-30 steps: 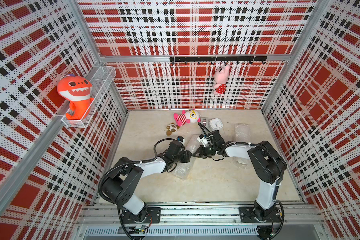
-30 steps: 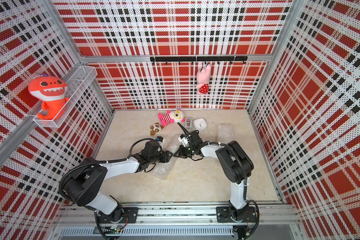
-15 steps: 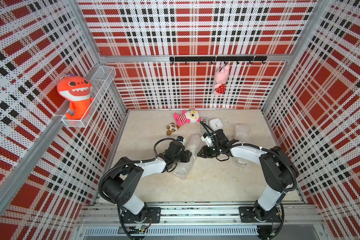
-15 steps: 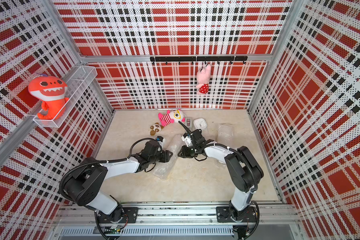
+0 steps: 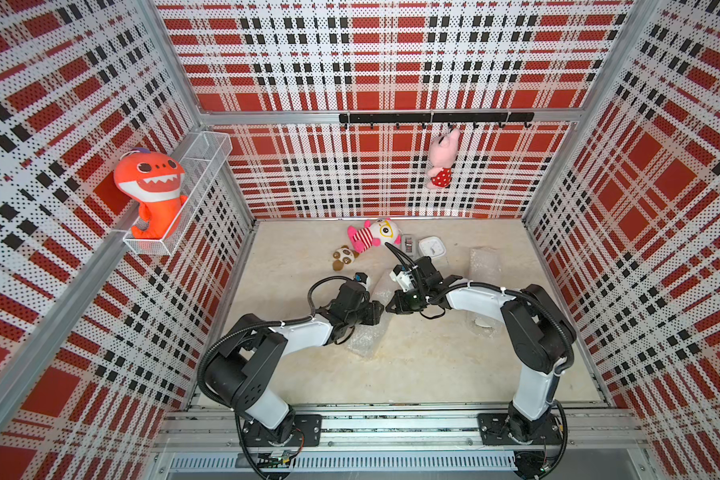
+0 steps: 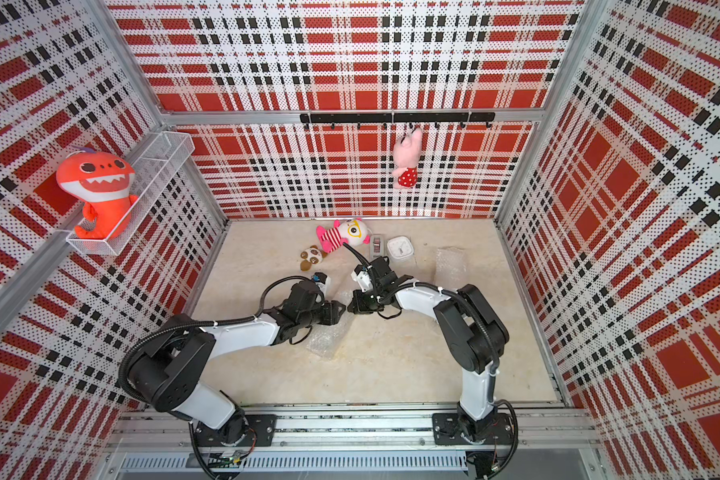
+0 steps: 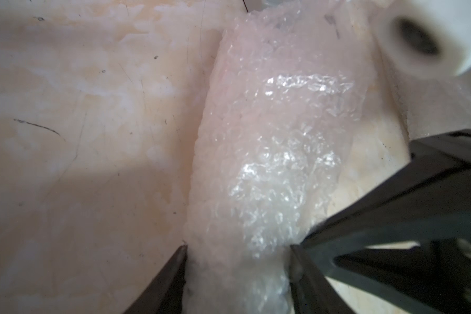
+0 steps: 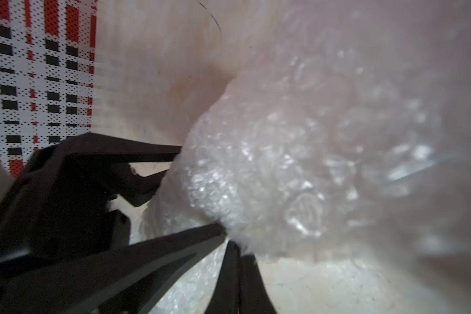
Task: Wrap vases in bubble wrap
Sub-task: Stick the tape on the bubble wrap.
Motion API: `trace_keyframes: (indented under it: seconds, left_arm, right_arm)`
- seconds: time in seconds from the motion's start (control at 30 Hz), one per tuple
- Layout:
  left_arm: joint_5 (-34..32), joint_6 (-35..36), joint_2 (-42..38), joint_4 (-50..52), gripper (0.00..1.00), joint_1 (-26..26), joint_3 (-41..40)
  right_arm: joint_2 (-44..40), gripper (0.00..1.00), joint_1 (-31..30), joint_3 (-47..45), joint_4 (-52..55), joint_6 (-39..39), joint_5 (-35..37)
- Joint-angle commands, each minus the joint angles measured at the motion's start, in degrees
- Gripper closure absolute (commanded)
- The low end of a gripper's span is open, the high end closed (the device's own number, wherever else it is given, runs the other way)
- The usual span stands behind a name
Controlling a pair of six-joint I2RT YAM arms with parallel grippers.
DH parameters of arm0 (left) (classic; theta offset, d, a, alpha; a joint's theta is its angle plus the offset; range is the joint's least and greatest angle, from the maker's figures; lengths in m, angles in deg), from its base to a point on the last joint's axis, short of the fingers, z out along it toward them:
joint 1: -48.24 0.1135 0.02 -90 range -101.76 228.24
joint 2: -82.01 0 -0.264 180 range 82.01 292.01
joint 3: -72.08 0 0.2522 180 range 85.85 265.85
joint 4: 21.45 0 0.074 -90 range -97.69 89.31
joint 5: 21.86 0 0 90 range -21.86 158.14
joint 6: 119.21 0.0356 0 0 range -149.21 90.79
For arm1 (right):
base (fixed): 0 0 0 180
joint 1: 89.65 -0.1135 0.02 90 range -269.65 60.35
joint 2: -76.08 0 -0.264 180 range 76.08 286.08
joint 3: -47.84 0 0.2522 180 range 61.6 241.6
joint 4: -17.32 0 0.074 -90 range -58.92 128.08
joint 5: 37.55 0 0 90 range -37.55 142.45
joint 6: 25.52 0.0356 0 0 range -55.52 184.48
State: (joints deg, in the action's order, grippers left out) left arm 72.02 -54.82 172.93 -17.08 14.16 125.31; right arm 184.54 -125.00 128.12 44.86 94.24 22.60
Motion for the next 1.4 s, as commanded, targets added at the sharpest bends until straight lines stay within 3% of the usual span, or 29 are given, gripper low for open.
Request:
trace_keyframes:
  seconds: [0.0, 0.23, 0.63, 1.0, 1.23, 1.37]
  left_arm:
    - [-1.85, -0.66, 1.50, 4.03, 0.43, -0.07, -0.94]
    - [-1.25, -2.49, 1.24, 3.18, 0.43, -0.43, -1.66]
    - [-3.53, -3.96, 1.05, 3.68, 0.43, -0.52, -2.20]
    - [-3.00, -5.42, 1.14, 1.92, 0.44, -2.04, -2.80]
    - [-2.65, -5.68, 1.36, 1.55, 0.44, -1.51, -3.16]
    - [-2.34, -5.79, 1.45, 1.53, 0.45, -1.60, -3.00]
  right_arm:
    - [1.60, 0.99, -0.86, 1.66, -0.68, -1.45, 4.22]
    - [3.71, 1.00, -2.33, 0.44, -6.60, 0.04, 5.66]
    - [-0.79, 1.00, -2.84, -0.29, 0.63, -3.19, 13.47]
    - [5.71, 1.00, -3.23, 1.88, -9.07, -0.10, 10.86]
    - [-3.46, 1.00, -2.88, -1.90, -3.47, -3.93, 16.93]
    - [-4.12, 1.00, -2.79, -1.85, 1.34, -6.52, 19.13]
